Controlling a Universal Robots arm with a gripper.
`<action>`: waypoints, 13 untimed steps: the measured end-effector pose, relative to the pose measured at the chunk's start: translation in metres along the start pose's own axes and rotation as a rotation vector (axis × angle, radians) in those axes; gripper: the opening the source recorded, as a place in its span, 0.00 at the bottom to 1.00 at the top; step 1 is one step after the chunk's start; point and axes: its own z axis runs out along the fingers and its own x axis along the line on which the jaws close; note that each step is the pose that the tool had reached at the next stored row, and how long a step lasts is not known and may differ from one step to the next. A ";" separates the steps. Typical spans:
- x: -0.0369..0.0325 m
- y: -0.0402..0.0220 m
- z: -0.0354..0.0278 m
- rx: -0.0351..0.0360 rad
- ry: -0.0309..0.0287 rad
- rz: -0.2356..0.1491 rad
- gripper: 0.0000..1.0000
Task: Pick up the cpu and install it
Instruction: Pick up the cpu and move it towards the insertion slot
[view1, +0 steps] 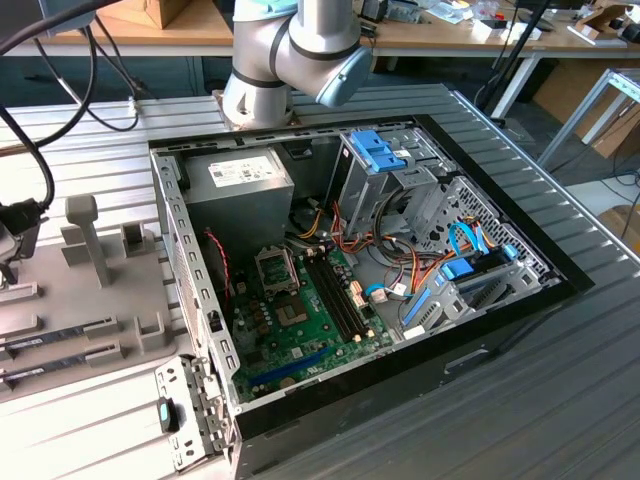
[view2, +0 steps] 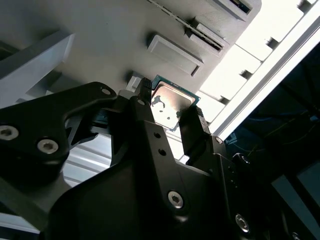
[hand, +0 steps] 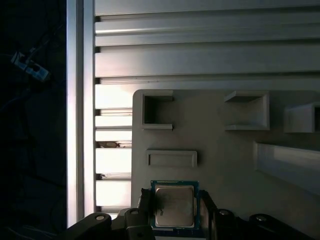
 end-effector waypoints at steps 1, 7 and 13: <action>0.0000 0.0000 -0.0003 0.0000 0.0001 0.000 0.47; 0.0001 0.0001 -0.0026 -0.0001 0.0000 0.000 0.47; 0.0002 0.0002 -0.0058 -0.0004 0.0001 0.000 0.47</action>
